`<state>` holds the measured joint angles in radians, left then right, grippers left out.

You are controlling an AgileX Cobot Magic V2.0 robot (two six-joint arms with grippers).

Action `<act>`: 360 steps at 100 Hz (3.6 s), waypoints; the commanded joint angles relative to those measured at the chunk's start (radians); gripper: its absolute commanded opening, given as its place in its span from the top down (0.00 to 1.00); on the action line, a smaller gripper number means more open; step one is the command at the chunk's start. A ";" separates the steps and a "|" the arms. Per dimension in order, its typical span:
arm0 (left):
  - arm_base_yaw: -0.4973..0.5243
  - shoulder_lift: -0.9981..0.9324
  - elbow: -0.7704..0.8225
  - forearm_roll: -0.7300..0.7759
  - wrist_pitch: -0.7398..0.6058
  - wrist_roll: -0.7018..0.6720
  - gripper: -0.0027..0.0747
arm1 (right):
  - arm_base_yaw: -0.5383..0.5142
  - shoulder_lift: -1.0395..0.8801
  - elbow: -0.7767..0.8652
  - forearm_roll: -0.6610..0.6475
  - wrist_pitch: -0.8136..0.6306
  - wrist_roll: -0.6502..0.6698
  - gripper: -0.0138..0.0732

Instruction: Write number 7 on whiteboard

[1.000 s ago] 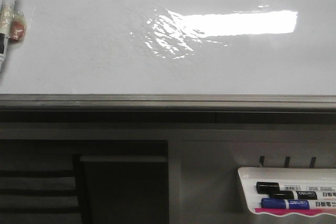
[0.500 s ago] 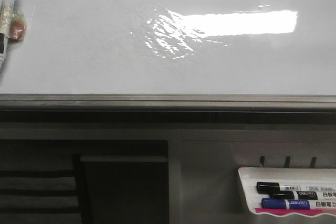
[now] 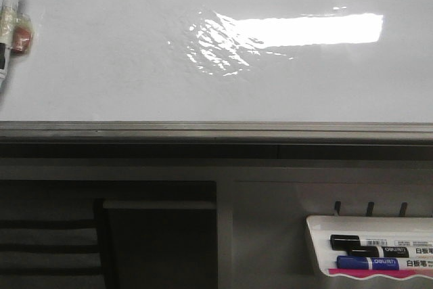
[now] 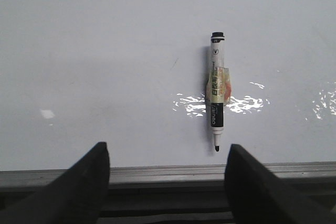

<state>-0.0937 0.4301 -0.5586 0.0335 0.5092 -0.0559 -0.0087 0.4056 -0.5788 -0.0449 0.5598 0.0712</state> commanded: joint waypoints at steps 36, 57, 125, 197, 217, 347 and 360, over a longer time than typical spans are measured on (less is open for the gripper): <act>-0.004 0.088 -0.036 -0.009 -0.116 0.035 0.39 | -0.008 0.014 -0.031 -0.009 -0.083 -0.011 0.29; -0.105 0.233 -0.036 -0.015 -0.180 0.056 0.39 | -0.008 0.014 -0.031 0.003 -0.088 -0.011 0.29; -0.163 0.811 -0.163 -0.033 -0.435 0.056 0.40 | -0.008 0.014 -0.031 0.003 -0.086 -0.011 0.29; -0.159 0.867 -0.194 -0.033 -0.524 0.056 0.87 | -0.008 0.014 -0.031 0.003 -0.086 -0.011 0.29; -0.159 0.867 -0.194 -0.033 -0.521 0.056 0.92 | -0.008 0.014 -0.031 0.003 -0.086 -0.011 0.29; -0.605 0.766 -0.484 -0.606 0.441 1.049 0.98 | 0.567 0.792 -0.618 0.630 0.458 -0.944 0.29; -0.618 0.766 -0.484 -0.602 0.440 1.049 0.98 | 0.638 0.836 -0.641 0.630 0.419 -0.944 0.29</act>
<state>-0.6982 1.2211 -1.0113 -0.5371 0.9807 0.9935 0.5932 1.2362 -1.1742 0.5430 1.0393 -0.8542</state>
